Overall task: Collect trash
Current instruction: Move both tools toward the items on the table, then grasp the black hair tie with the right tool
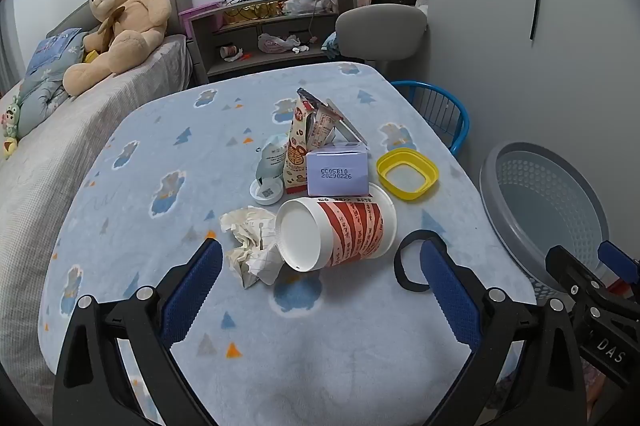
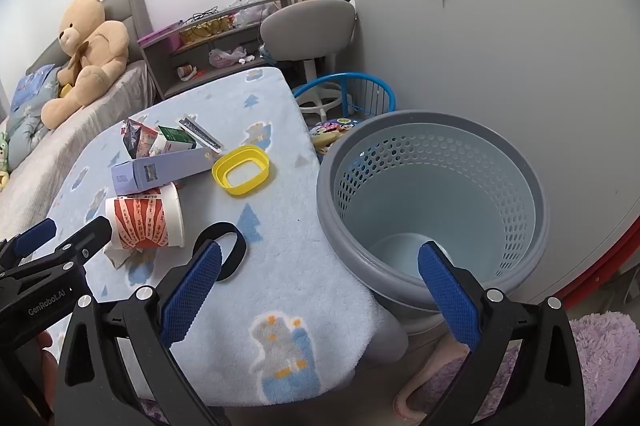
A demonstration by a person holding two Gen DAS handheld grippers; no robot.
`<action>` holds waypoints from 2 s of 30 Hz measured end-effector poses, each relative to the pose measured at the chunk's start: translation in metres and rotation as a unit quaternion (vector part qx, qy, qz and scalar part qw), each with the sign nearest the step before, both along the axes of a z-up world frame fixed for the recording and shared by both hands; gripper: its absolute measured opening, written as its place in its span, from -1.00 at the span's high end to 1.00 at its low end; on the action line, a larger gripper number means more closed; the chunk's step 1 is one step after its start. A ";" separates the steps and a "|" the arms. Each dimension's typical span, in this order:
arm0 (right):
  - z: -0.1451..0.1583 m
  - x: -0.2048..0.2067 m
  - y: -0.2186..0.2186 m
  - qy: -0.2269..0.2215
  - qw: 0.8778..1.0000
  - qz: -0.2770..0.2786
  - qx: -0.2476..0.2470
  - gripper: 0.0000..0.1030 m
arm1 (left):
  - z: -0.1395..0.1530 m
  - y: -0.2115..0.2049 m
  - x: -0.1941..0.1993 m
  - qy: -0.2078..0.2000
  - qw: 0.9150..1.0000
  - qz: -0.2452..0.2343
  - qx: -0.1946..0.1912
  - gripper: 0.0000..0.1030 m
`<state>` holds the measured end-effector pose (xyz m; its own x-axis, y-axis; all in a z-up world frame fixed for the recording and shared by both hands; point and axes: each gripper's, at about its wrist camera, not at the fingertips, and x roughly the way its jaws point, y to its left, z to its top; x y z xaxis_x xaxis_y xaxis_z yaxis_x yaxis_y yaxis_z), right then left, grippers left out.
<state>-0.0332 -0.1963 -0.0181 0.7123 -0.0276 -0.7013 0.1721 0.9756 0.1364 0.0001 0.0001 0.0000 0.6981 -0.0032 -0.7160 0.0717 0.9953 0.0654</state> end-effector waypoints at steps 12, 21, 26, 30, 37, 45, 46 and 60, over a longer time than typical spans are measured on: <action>0.000 0.000 0.000 0.000 1.000 0.000 0.000 -0.88 | 0.000 0.000 0.000 0.000 1.000 0.000 0.000 -0.84; -0.001 0.000 0.001 0.001 1.000 0.002 0.002 -0.88 | -0.005 0.001 0.002 0.003 1.000 0.000 -0.007 -0.84; -0.007 0.001 0.005 0.003 1.000 0.011 0.005 -0.88 | -0.012 0.007 0.004 0.006 1.000 0.005 -0.001 -0.84; -0.011 0.004 0.011 0.006 1.000 0.023 0.010 -0.88 | -0.014 0.026 0.002 0.007 1.000 0.020 -0.012 -0.84; -0.022 0.017 0.031 0.022 0.997 0.072 0.023 -0.88 | -0.024 0.058 0.000 0.021 0.999 0.047 -0.017 -0.84; -0.039 0.039 0.063 0.051 0.991 0.122 0.021 -0.88 | -0.036 0.085 0.006 0.036 0.997 0.074 -0.015 -0.84; -0.043 0.044 0.065 0.057 0.990 0.124 0.021 -0.88 | -0.038 0.089 0.008 0.039 0.996 0.077 -0.015 -0.84; -0.072 0.079 0.077 0.099 0.988 0.119 -0.018 -0.72 | -0.057 0.106 0.023 0.059 0.994 0.090 -0.020 -0.84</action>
<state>0.0460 -0.1188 -0.0896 0.5510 0.0968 -0.8288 -0.0437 0.9952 0.0871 0.0234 0.1062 -0.0574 0.6017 0.0849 -0.7942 -0.1037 0.9942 0.0277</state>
